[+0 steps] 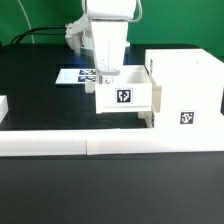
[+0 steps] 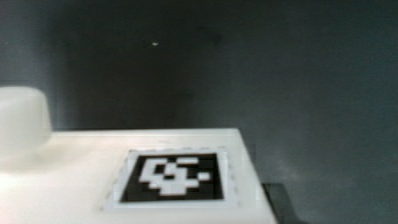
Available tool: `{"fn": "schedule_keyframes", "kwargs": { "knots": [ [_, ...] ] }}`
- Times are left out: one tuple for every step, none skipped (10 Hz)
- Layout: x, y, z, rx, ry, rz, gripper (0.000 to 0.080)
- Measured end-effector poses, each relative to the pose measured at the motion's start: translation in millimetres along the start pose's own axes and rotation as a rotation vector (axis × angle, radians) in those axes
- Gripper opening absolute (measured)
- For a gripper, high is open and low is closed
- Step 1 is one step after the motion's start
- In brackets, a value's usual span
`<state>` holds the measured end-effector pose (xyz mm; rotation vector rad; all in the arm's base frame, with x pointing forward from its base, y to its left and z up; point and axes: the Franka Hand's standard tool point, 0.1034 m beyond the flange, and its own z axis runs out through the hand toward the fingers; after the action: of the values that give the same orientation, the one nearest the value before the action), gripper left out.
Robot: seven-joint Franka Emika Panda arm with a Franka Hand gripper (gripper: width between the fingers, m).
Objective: Assemble drawer
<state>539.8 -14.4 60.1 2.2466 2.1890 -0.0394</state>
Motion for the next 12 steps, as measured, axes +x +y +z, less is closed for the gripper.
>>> {"fn": "schedule_keyframes", "kwargs": {
  "knots": [
    [2.5, 1.6, -0.7, -0.003, 0.002, -0.003, 0.0042],
    [3.2, 1.8, -0.6, -0.003, 0.002, 0.002, 0.0042],
    [1.9, 1.4, -0.2, -0.002, 0.001, 0.004, 0.0042],
    [1.3, 1.3, -0.2, -0.002, 0.001, 0.005, 0.0042],
    [1.2, 1.3, -0.2, -0.002, 0.001, 0.005, 0.0042],
    [0.7, -0.3, 0.3, 0.008, 0.0, 0.006, 0.0042],
    [0.7, -0.4, 0.4, 0.009, 0.0, 0.005, 0.0042],
    [1.2, -0.3, 1.0, 0.009, 0.0, 0.002, 0.0042],
    [2.2, -0.9, 3.2, 0.013, -0.004, -0.011, 0.0042],
    [2.2, -0.8, 3.6, 0.012, -0.007, -0.018, 0.0042],
    [1.5, -0.8, 3.6, 0.012, -0.007, -0.017, 0.0042],
    [1.2, -0.8, 3.6, 0.012, -0.007, -0.016, 0.0042]
  ]
}}
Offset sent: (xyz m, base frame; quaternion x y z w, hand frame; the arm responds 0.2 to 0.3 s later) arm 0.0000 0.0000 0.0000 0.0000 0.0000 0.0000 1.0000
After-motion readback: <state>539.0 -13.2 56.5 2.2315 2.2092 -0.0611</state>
